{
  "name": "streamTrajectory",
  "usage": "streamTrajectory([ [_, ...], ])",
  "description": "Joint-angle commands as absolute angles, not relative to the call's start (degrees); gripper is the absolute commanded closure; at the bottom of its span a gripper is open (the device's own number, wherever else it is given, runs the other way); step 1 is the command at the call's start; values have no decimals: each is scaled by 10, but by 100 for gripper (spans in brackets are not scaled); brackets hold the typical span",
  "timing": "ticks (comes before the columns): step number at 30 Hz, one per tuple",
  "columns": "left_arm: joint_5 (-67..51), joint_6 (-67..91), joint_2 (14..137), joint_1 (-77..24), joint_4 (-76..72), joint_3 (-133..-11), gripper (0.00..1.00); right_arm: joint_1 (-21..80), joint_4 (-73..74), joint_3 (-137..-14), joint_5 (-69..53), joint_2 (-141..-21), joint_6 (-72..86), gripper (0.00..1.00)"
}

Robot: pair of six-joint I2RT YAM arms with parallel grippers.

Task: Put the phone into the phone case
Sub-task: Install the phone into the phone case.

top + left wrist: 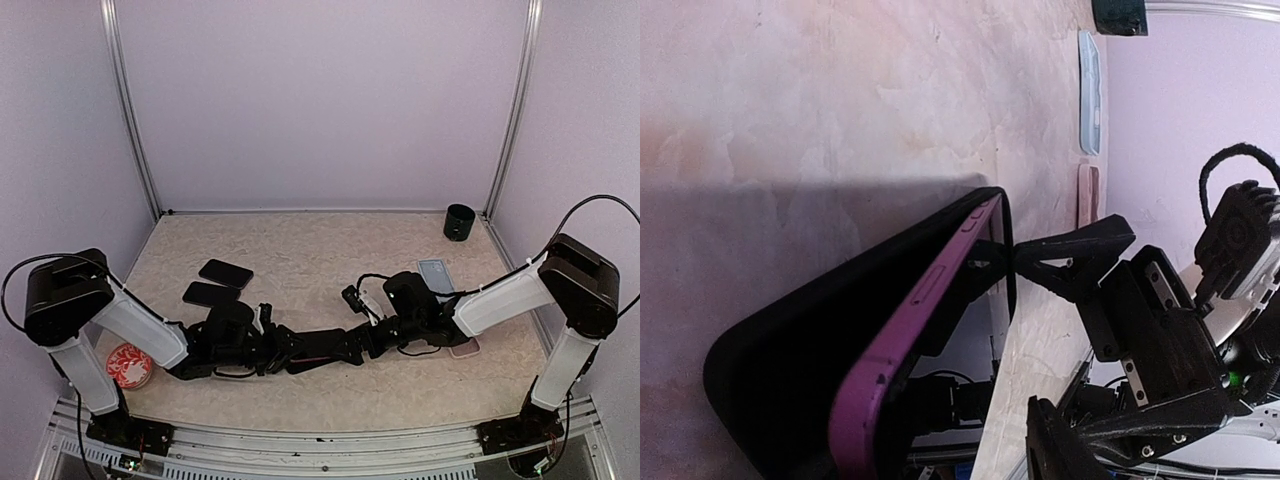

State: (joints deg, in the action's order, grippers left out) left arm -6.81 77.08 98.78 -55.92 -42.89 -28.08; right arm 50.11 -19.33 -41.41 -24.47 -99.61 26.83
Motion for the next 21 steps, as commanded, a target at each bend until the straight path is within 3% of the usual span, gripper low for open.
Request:
streamTrajectory([
  [1,-57,750,959,-558,-405,-295,57,509,-170,-427,-263,-986,265,0],
  [21,-27,728,883,-558,-321,-264,51,502,-157,-431,-259,-977,257,0],
])
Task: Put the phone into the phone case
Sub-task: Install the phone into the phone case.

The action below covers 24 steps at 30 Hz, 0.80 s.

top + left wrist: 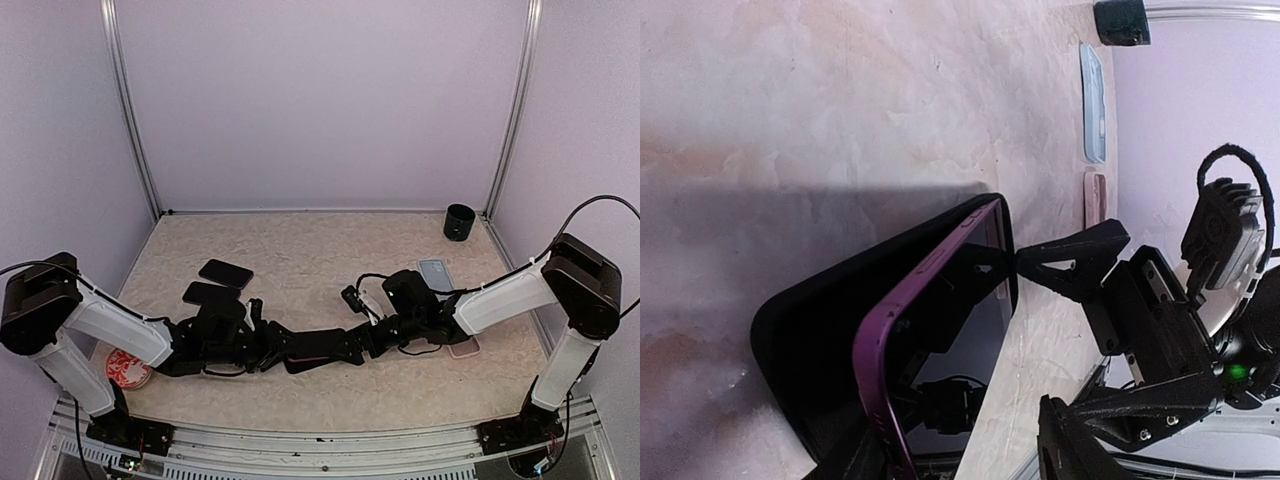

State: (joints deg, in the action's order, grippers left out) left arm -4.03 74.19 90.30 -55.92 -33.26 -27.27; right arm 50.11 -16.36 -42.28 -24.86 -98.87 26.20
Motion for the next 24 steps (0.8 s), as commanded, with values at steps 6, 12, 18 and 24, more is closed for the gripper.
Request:
streamTrajectory([
  [6,-18,729,865,-558,-314,-242,51,502,-161,-428,-259,-975,259,0],
  [12,-12,731,848,-558,-310,-225,51,502,-165,-426,-261,-978,260,0],
  [18,-3,726,826,-558,-288,-221,51,502,-170,-424,-263,-978,264,0],
  [24,-3,720,839,-559,-285,-222,51,503,-184,-418,-274,-977,276,0],
])
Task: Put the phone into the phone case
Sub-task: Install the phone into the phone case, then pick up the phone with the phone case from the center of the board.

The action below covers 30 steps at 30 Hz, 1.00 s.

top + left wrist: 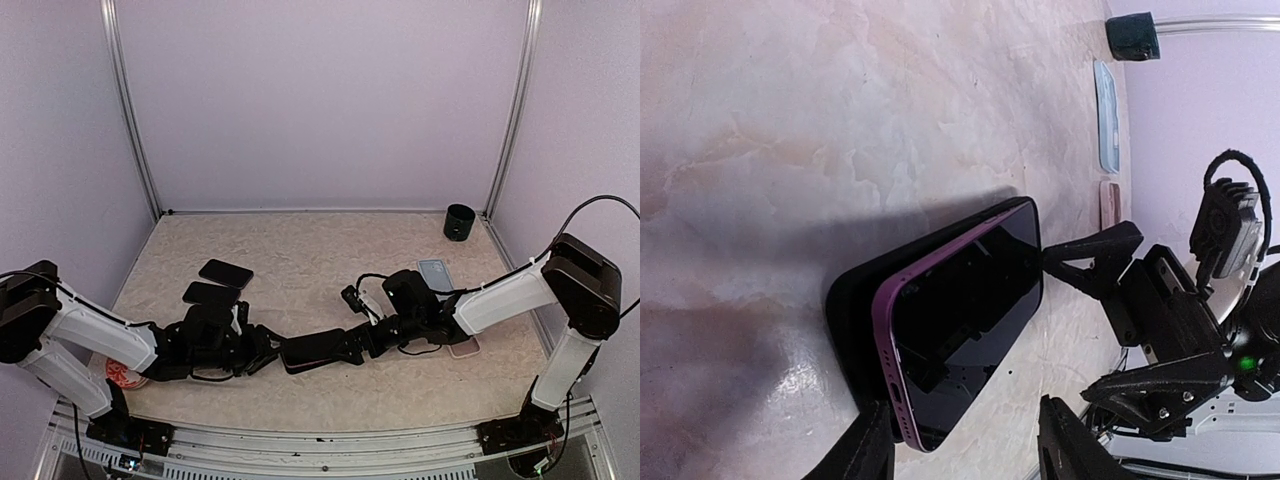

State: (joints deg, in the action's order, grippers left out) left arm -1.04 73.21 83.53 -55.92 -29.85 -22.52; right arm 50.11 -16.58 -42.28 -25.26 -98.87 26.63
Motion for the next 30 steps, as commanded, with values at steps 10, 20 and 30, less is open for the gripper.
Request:
streamTrajectory([
  [10,15,724,872,-558,-304,-208,56,526,-189,-413,-273,-972,282,0],
  [20,15,717,890,-555,-304,-213,61,526,-47,-461,-186,-937,154,0],
  [30,16,715,893,-550,-305,-208,65,526,63,-495,-83,-903,-53,0],
])
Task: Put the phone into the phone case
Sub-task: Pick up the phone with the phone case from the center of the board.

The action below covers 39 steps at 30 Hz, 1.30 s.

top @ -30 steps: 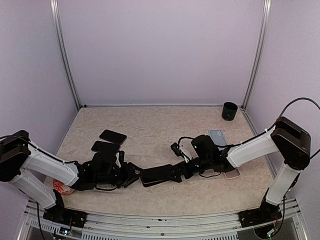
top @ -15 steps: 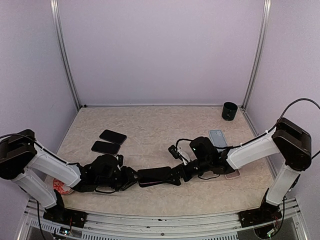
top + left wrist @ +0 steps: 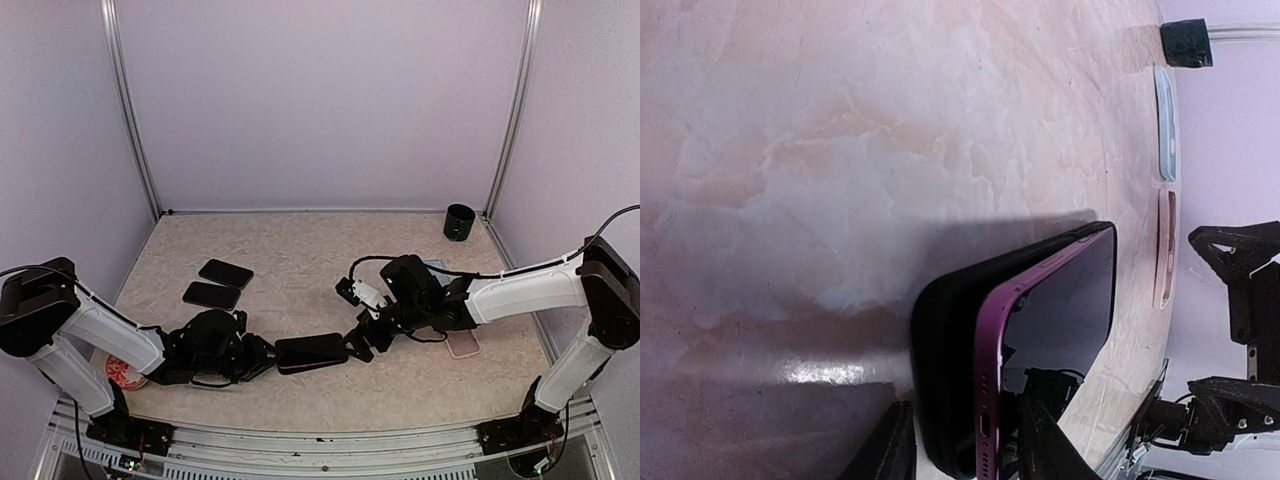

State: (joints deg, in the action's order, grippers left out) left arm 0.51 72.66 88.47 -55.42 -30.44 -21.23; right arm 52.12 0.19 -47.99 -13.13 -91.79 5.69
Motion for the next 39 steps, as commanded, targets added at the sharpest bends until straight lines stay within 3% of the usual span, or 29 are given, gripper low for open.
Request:
streamTrajectory([
  [1,15,715,894,-550,-306,-208,65,524,67,-497,-86,-905,-60,0],
  [21,3,704,895,-549,-328,-219,68,479,6,-507,-227,-973,102,0],
  [39,-16,700,864,-549,-335,-218,68,476,-26,-504,-243,-1020,133,0],
])
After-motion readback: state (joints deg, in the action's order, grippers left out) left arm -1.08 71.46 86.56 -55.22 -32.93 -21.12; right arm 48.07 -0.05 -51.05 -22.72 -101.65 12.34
